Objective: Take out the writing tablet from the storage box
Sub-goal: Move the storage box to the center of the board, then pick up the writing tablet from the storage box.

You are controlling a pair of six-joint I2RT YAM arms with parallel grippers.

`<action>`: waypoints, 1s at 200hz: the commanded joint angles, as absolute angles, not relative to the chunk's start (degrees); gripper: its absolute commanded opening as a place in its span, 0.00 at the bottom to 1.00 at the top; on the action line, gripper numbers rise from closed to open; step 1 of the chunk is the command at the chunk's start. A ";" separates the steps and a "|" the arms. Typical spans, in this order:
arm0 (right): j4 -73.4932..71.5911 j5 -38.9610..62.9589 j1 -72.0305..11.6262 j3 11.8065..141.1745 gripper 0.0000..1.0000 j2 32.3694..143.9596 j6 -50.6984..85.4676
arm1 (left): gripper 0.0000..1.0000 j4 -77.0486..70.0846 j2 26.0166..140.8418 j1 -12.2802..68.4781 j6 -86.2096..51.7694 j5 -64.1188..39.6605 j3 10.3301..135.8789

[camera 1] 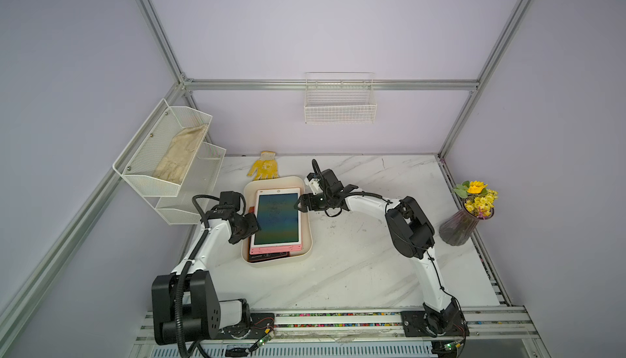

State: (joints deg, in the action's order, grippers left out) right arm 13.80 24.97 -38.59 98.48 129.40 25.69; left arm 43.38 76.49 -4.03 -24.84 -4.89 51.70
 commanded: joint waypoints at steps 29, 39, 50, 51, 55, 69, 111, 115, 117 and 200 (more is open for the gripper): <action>13.43 25.66 -38.58 98.89 0.82 129.46 26.27 | 0.62 42.71 75.14 -0.45 -23.28 -4.51 60.55; 13.26 26.12 -38.56 98.58 0.82 129.46 26.44 | 0.65 43.13 74.37 -0.51 -23.44 -2.83 60.71; 12.66 26.53 -38.56 98.42 0.82 129.45 27.01 | 0.66 43.96 73.72 -0.50 -23.55 -0.93 61.04; 12.62 26.54 -38.57 98.43 0.82 129.46 27.09 | 0.66 43.95 73.73 -0.47 -23.51 -0.82 61.06; 12.27 26.54 -38.58 98.29 0.82 129.38 27.36 | 0.65 44.26 73.44 -0.46 -23.47 -0.13 61.20; 11.81 27.61 -38.72 98.51 0.82 129.44 27.81 | 0.65 45.29 72.59 -0.52 -23.64 1.60 61.60; 12.18 28.73 -39.75 98.90 0.82 129.26 28.08 | 0.70 46.04 71.15 -0.44 -23.23 -1.71 64.11; 12.07 28.86 -39.95 98.88 0.82 129.26 28.25 | 0.70 45.93 71.48 -0.44 -23.16 -2.89 64.33; 11.92 28.95 -40.09 98.88 0.82 129.24 28.35 | 0.70 45.96 71.66 -0.44 -23.06 -3.56 64.47; 8.50 33.33 -43.68 100.04 0.82 130.25 32.33 | 0.71 45.38 82.93 0.02 -22.98 -2.63 64.49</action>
State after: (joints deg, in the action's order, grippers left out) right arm 11.97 29.12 -41.78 98.48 129.88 30.37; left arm 45.74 81.52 0.69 -23.79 -4.34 60.40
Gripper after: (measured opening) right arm 0.823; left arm 0.704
